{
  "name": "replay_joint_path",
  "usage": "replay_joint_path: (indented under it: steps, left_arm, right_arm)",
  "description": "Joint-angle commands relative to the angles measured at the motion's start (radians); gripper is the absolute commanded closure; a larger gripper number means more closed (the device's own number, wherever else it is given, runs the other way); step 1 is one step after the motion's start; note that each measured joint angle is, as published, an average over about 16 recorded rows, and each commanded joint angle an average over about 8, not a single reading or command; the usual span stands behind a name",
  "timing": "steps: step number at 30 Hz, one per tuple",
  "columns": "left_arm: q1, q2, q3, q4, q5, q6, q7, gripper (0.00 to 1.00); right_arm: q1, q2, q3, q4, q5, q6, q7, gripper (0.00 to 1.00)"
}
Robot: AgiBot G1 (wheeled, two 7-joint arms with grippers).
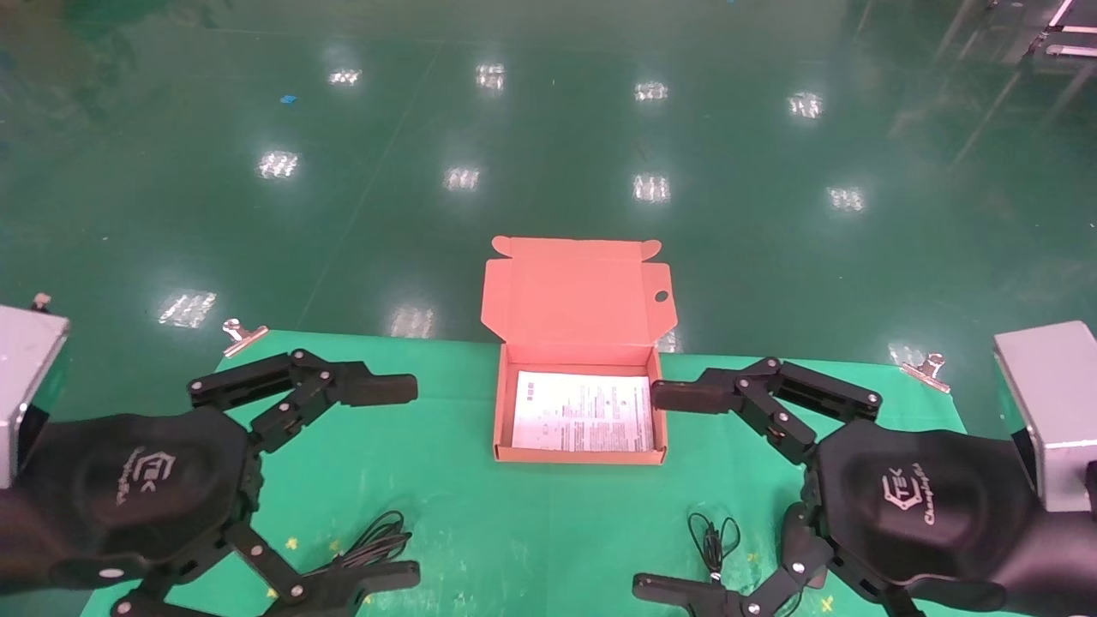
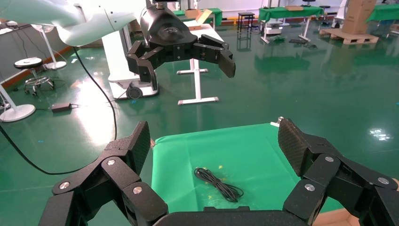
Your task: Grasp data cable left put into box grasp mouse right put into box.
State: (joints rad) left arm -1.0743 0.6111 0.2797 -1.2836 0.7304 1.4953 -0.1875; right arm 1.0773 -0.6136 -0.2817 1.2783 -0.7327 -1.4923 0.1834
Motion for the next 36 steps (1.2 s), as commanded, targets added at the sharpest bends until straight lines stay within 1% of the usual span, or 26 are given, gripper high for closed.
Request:
replay_joint_path:
  steps: [1, 20, 25, 28, 30, 33, 36]
  left_arm:
    - [0.000, 0.000, 0.000, 0.000, 0.000, 0.000, 0.000, 0.00]
    - [-0.001, 0.001, 0.000, 0.000, 0.000, -0.001, 0.000, 0.00]
    - [-0.015, 0.007, 0.003, 0.003, 0.005, 0.000, -0.002, 0.00]
    - [-0.045, 0.016, 0.019, 0.008, 0.037, 0.008, -0.006, 0.00]
    - [-0.075, 0.025, 0.041, 0.012, 0.078, 0.020, -0.008, 0.00]
    - [-0.134, 0.041, 0.089, 0.017, 0.167, 0.046, -0.012, 0.00]
    - [-0.194, 0.059, 0.145, 0.023, 0.269, 0.066, -0.017, 0.00]
  right_arm:
    - [0.000, 0.000, 0.000, 0.000, 0.000, 0.000, 0.000, 0.00]
    - [0.000, 0.001, 0.000, 0.001, 0.000, 0.000, 0.000, 0.00]
    - [0.014, 0.012, 0.000, 0.009, -0.019, -0.002, -0.006, 0.00]
    - [0.042, 0.029, -0.006, 0.023, -0.056, -0.012, -0.009, 0.00]
    - [0.070, 0.041, -0.017, 0.033, -0.094, -0.024, -0.011, 0.00]
    - [0.128, 0.052, -0.047, 0.045, -0.171, -0.049, -0.020, 0.00]
    - [0.200, 0.051, -0.098, 0.055, -0.269, -0.074, -0.046, 0.00]
